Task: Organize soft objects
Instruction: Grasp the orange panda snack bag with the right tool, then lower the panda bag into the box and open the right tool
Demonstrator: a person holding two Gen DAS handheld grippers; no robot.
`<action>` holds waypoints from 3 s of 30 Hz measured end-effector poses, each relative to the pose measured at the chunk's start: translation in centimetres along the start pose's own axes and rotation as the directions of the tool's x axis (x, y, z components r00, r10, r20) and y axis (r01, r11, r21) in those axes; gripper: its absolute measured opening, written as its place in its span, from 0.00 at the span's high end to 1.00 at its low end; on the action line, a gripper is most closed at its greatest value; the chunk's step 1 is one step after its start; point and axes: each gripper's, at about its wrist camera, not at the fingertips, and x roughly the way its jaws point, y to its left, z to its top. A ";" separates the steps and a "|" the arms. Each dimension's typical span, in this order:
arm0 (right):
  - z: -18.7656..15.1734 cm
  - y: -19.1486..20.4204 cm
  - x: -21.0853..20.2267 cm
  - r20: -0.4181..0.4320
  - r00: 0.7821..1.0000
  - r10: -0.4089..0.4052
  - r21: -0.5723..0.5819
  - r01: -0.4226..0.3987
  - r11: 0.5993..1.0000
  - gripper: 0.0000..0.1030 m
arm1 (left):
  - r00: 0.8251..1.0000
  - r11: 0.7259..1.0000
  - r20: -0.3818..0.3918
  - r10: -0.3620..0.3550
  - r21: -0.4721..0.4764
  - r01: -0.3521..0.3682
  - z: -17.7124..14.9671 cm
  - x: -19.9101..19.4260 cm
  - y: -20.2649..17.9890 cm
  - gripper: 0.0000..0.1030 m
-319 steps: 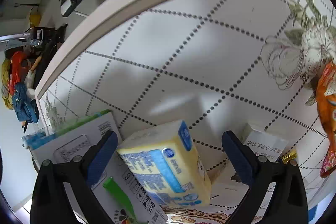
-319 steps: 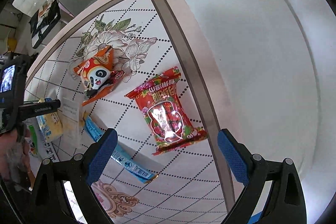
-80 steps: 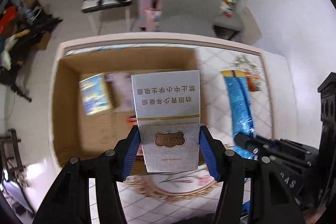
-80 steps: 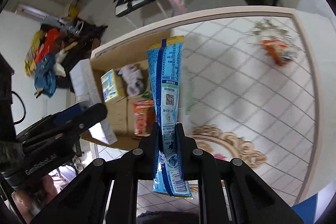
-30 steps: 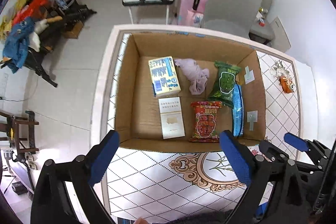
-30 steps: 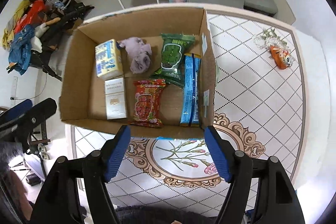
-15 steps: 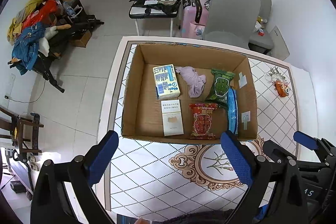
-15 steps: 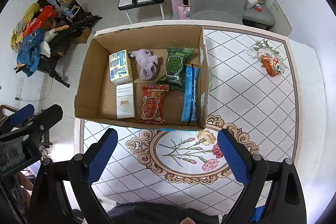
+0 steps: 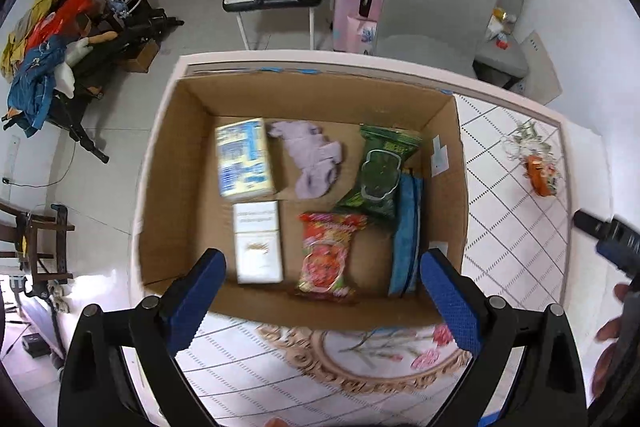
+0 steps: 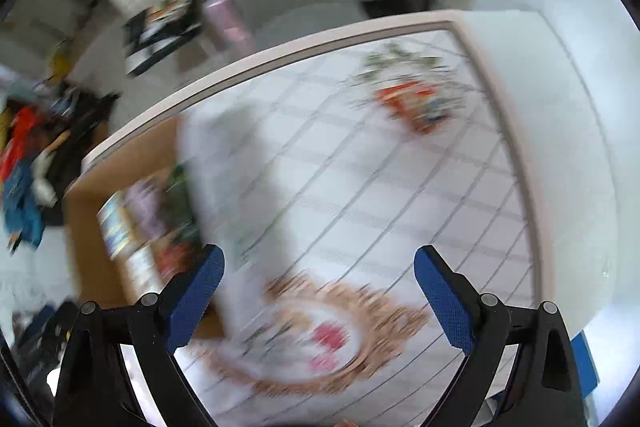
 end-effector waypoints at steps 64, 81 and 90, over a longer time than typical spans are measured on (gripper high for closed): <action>-14.4 29.0 6.1 -0.359 0.900 0.246 -0.421 -0.392 0.818 0.53 | 0.992 0.999 -0.124 -0.002 -0.032 -0.002 -2.4 4.6 17.5 0.03; -16.2 37.2 12.6 -0.430 0.886 0.171 -0.481 -0.386 0.787 0.48 | 0.986 0.999 -0.166 -0.029 0.015 0.032 -1.5 8.4 23.5 0.03; -15.9 37.6 13.1 -0.433 0.885 0.172 -0.467 -0.383 0.797 0.38 | 0.986 0.999 -0.156 -0.053 -0.017 0.051 -1.6 8.1 23.7 0.03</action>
